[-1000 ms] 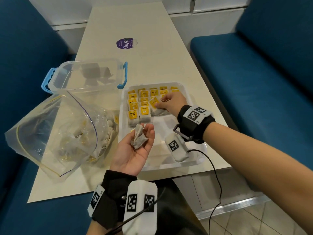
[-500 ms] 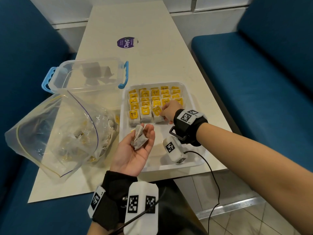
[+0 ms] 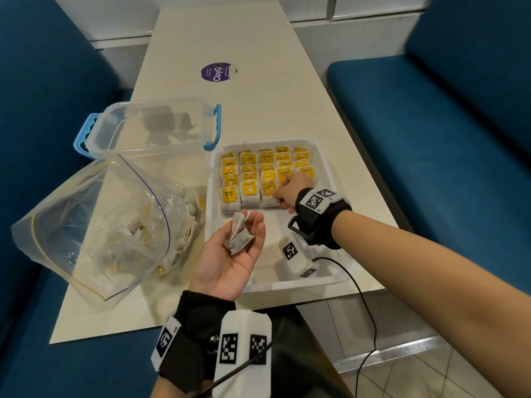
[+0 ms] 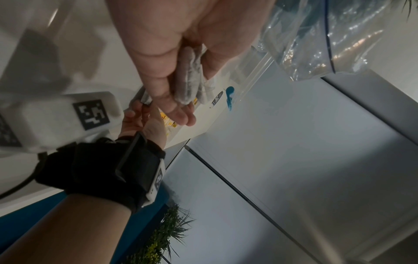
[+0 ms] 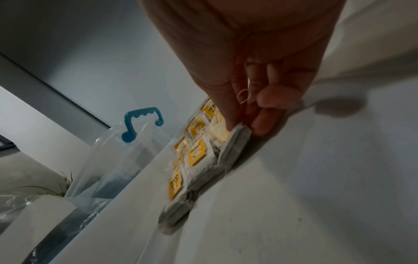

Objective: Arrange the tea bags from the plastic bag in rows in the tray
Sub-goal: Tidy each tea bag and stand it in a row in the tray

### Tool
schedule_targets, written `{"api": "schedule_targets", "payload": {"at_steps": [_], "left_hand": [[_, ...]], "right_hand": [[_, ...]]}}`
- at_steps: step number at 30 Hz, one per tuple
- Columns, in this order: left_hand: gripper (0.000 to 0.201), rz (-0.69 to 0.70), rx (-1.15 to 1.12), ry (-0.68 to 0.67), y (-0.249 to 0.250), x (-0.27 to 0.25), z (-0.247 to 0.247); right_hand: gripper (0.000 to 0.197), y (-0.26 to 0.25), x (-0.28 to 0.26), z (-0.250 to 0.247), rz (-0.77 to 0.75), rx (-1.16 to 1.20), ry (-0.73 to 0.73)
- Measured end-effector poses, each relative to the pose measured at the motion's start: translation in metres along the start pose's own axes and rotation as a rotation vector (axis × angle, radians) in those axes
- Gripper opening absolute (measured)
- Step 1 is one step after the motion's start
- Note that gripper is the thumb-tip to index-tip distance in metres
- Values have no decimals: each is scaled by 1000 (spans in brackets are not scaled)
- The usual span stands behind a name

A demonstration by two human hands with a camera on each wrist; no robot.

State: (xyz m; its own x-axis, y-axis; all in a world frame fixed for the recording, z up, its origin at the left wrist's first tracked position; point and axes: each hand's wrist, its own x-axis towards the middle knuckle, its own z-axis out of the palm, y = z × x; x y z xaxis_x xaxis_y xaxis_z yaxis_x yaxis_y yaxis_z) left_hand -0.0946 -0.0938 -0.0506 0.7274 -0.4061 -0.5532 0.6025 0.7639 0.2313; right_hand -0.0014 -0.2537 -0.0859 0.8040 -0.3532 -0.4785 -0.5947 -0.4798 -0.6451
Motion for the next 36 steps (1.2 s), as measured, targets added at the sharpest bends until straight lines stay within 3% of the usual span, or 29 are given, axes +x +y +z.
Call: {"api": "schedule_targets", "payload": {"at_steps": [14, 19, 21, 23, 25, 30, 36], "left_hand": [[32, 3, 5, -5, 1, 1, -1], [31, 7, 13, -9, 1, 1, -2], [31, 8, 16, -15, 0, 2, -2], [31, 4, 25, -22, 0, 2, -2], [31, 2, 39, -31, 0, -1, 0], [34, 41, 97, -83, 0, -6, 6], [35, 29, 200, -102, -2, -8, 6]], "right_hand": [[29, -2, -3, 3, 10, 100, 2], [24, -7, -8, -2, -38, -59, -14], [34, -16, -16, -8, -129, -213, -16], [30, -29, -33, -16, -273, -257, -40], [21, -40, -57, -25, -447, -239, -107], [27, -37, -103, -41, -777, -363, -314], [24, -23, -107, -40, -931, -455, -235]]}}
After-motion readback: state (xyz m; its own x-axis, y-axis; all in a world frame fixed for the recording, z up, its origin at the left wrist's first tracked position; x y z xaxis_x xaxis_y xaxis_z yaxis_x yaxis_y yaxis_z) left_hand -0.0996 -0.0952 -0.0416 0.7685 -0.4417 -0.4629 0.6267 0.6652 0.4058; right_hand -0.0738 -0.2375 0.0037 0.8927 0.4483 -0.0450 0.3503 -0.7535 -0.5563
